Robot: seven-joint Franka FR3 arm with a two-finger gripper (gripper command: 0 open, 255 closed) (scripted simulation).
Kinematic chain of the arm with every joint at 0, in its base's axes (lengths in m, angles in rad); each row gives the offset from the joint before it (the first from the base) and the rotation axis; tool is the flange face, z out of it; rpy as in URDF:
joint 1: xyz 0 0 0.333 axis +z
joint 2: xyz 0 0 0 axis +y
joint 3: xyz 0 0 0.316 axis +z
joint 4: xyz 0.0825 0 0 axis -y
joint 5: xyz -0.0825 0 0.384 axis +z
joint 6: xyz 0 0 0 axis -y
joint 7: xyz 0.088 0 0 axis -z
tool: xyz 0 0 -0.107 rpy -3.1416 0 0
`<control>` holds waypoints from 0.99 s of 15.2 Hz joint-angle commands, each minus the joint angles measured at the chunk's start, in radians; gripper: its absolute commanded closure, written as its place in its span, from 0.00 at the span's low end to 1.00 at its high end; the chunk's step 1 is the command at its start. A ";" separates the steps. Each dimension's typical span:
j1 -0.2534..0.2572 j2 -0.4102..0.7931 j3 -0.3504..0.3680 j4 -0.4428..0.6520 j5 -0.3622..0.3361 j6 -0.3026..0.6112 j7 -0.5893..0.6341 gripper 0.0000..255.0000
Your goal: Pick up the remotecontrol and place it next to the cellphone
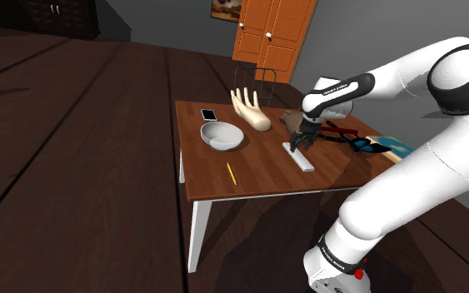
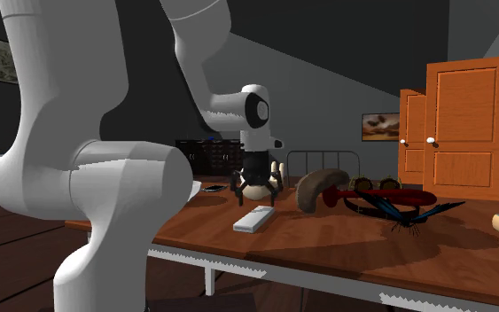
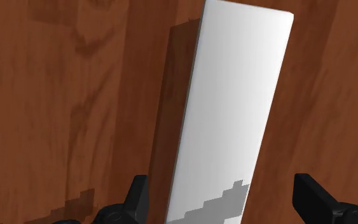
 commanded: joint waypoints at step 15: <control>0.007 0.063 -0.017 -0.031 0.022 0.091 -0.019 1.00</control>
